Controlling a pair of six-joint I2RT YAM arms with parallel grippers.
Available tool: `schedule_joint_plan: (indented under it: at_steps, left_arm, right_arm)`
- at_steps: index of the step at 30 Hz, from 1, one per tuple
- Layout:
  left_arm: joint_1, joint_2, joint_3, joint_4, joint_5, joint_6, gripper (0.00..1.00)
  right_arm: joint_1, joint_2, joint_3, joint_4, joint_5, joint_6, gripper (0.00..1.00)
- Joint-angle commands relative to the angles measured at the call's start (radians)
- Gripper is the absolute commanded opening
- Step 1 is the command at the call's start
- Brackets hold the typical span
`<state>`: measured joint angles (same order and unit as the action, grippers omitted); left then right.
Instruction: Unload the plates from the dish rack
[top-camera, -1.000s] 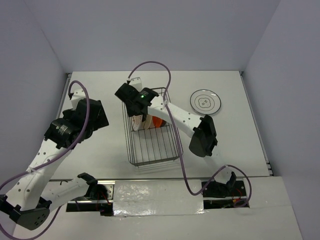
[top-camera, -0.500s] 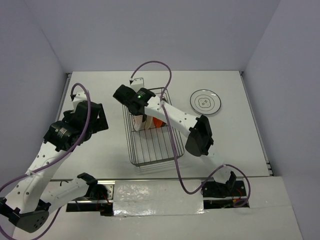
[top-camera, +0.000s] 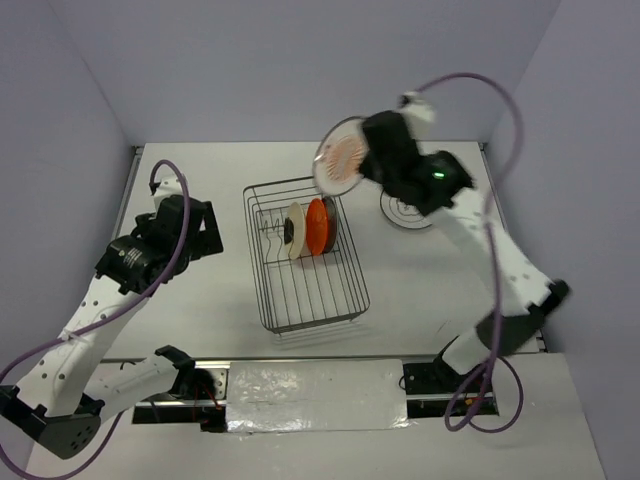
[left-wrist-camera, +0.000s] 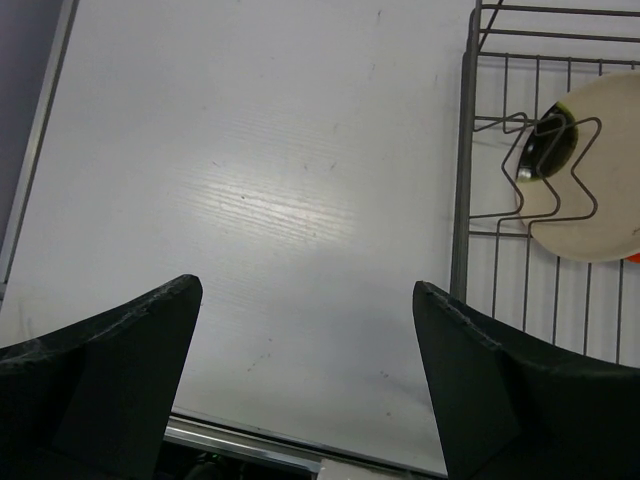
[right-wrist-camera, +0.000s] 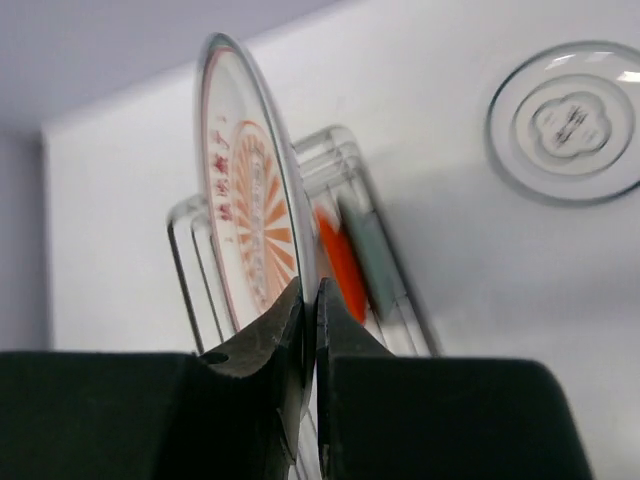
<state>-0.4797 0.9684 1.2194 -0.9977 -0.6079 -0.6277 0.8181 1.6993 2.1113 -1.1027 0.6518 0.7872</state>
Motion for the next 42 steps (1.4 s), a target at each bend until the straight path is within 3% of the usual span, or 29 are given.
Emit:
schedule_joint_plan:
  at_steps: [1, 2, 3, 4, 5, 7, 10, 15, 18, 19, 21, 22, 24, 25, 26, 29, 30, 33, 36, 38, 41, 42]
  left_arm:
    - [0.007, 0.009, 0.032, 0.076, 0.065, 0.029, 0.99]
    - [0.007, 0.009, 0.025, 0.097, 0.133, 0.061, 0.99]
    - [0.007, 0.007, 0.022, 0.116, 0.163, 0.069, 0.99]
    - [0.007, 0.001, 0.019, 0.137, 0.186, 0.075, 1.0]
    - [0.009, 0.001, 0.017, 0.146, 0.235, 0.091, 1.0]
    - [0.01, 0.009, 0.02, 0.16, 0.272, 0.111, 1.0]
    - [0.01, 0.032, 0.034, 0.16, 0.338, 0.143, 0.99]
    - [0.009, 0.036, 0.032, 0.13, 0.387, 0.169, 1.0]
    - [0.009, 0.01, 0.012, 0.116, 0.372, 0.155, 0.99]
    - [0.01, -0.003, 0.008, 0.111, 0.366, 0.152, 0.99]
    - [0.01, -0.013, 0.002, 0.093, 0.352, 0.143, 1.0]
    - [0.009, -0.016, 0.002, 0.088, 0.344, 0.135, 0.99]
    - [0.01, -0.017, 0.0, 0.077, 0.327, 0.128, 1.0]
    - [0.01, -0.017, -0.003, 0.079, 0.324, 0.123, 0.99]
    - [0.01, -0.016, -0.006, 0.079, 0.318, 0.118, 1.0]
    - [0.009, -0.004, -0.015, 0.097, 0.326, 0.111, 0.99]
    - [0.009, 0.007, -0.015, 0.105, 0.329, 0.105, 0.99]
    - [0.009, 0.026, -0.003, 0.105, 0.315, 0.092, 0.99]
    - [0.009, 0.053, 0.014, 0.077, 0.24, 0.062, 1.0]
    - [0.01, 0.07, 0.026, 0.041, 0.192, 0.022, 0.99]
    - [0.01, 0.093, 0.025, 0.025, 0.151, -0.006, 1.0]
    - [0.009, 0.098, 0.02, 0.03, 0.154, -0.003, 1.0]
  right_arm:
    - [-0.311, -0.274, -0.469, 0.259, -0.113, -0.021, 0.0]
    - [-0.401, -0.405, -0.596, 0.508, -0.297, -0.066, 0.0]
    - [-0.566, -0.453, -0.719, 0.624, -0.39, -0.072, 0.0]
    - [-0.652, -0.489, -0.905, 0.715, -0.465, -0.069, 0.01]
    - [-0.725, -0.506, -0.971, 0.863, -0.627, -0.066, 0.0]
    - [-0.878, -0.48, -1.094, 0.967, -0.736, -0.065, 0.01]
    - [-0.95, -0.388, -1.157, 1.106, -0.831, -0.115, 0.02]
    - [-1.048, -0.228, -1.225, 1.285, -0.946, -0.049, 0.04]
    - [-1.062, -0.121, -1.199, 1.275, -0.969, -0.063, 0.15]
    - [-1.063, -0.072, -1.191, 1.268, -0.989, -0.069, 0.32]
    - [-1.064, -0.052, -1.186, 1.245, -0.991, -0.083, 0.52]
    - [-1.059, -0.053, -1.185, 1.235, -0.96, -0.089, 0.65]
    - [-1.03, -0.041, -1.101, 1.082, -0.901, -0.14, 0.72]
    - [-1.016, 0.006, -1.04, 0.976, -0.797, -0.164, 0.77]
    - [-0.981, 0.032, -0.986, 0.796, -0.77, -0.218, 0.78]
    - [-0.918, 0.108, -0.811, 0.547, -0.671, -0.298, 0.8]
    - [-0.88, 0.114, -0.756, 0.493, -0.634, -0.302, 0.96]
    - [-0.823, 0.033, -0.738, 0.374, -0.45, -0.272, 0.96]
    - [-0.566, -0.163, -0.774, 0.443, -0.379, -0.316, 0.95]
    - [-0.476, -0.225, -0.736, 0.458, -0.389, -0.353, 0.94]
    - [-0.323, -0.188, -0.645, 0.4, -0.403, -0.382, 0.84]
    - [-0.283, -0.17, -0.633, 0.4, -0.367, -0.385, 0.72]
